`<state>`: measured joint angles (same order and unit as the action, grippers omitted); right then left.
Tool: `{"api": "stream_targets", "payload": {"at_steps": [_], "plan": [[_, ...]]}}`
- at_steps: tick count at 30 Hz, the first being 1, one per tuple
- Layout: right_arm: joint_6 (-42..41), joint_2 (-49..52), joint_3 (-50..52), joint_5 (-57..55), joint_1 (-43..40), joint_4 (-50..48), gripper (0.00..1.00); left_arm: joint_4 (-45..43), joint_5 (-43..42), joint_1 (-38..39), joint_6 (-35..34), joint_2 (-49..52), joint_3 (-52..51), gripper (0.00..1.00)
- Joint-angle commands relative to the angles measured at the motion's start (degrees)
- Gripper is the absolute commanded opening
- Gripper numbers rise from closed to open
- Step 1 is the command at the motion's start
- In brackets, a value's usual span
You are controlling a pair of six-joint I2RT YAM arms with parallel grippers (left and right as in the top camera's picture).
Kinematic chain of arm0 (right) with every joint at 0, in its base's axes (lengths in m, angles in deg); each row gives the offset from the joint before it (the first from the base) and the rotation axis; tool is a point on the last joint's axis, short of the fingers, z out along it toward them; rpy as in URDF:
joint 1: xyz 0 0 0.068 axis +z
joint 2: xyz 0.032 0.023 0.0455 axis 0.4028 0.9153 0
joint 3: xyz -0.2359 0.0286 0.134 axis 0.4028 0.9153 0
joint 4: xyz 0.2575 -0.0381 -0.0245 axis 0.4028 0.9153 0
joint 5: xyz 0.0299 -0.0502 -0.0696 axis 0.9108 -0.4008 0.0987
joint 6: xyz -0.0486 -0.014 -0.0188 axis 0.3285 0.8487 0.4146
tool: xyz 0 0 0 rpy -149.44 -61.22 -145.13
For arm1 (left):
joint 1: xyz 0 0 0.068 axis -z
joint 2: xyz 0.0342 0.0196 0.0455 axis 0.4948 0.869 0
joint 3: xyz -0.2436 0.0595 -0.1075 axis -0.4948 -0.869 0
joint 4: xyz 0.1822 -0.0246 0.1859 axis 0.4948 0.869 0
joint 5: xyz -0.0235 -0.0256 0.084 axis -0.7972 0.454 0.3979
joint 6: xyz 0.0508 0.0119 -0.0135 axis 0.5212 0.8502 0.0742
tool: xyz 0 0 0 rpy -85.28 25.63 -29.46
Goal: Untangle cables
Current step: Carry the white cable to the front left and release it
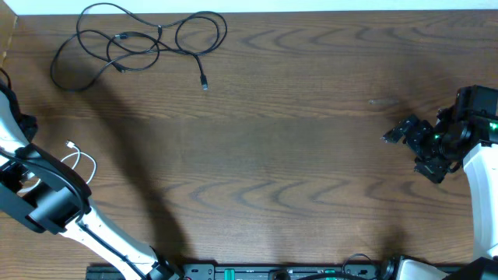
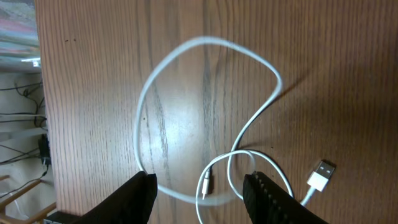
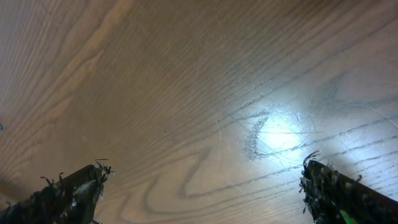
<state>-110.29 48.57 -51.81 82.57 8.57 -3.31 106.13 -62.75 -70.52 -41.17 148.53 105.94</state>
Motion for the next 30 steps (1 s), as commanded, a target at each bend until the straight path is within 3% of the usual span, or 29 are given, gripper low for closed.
{"api": "stream_targets", "payload": {"at_steps": [1, 6, 9, 13, 15, 19, 25, 30], "plan": [[0.6, 0.1, 0.0, 0.3, 0.7, 0.2, 0.99, 0.3, 1.0, -0.9, -0.3, -0.7, -0.3, 0.51], [0.6, 0.1, 0.0, 0.3, 0.7, 0.1, 0.99, -1.4, -2.5, -0.9, 0.2, -2.3, -0.2, 0.51], [0.6, 0.1, 0.0, 0.3, 0.7, 0.1, 0.99, -6.2, -15.0, -0.8, 7.6, -3.4, -0.2, 0.49], [0.6, 0.1, 0.0, 0.3, 0.7, -0.3, 0.99, -14.6, -42.4, 0.0, 21.5, -3.7, -0.2, 0.49], [0.6, 0.1, 0.0, 0.3, 0.7, -0.5, 0.99, -18.7, -49.3, 1.6, 23.9, -3.7, -0.2, 0.49], [0.6, 0.1, 0.0, 0.3, 0.7, -0.6, 0.99, -24.3, -41.6, 5.5, 23.9, -3.6, -0.2, 0.53], [0.6, 0.1, 0.0, 0.4, 0.7, -0.3, 0.99, -32.3, -18.8, 11.1, 24.0, -1.6, -0.2, 0.58], [0.6, 0.1, 0.0, 0.3, 0.7, 0.5, 0.99, -39.9, -17.6, 11.5, 23.9, 1.7, -0.2, 0.57]]}}
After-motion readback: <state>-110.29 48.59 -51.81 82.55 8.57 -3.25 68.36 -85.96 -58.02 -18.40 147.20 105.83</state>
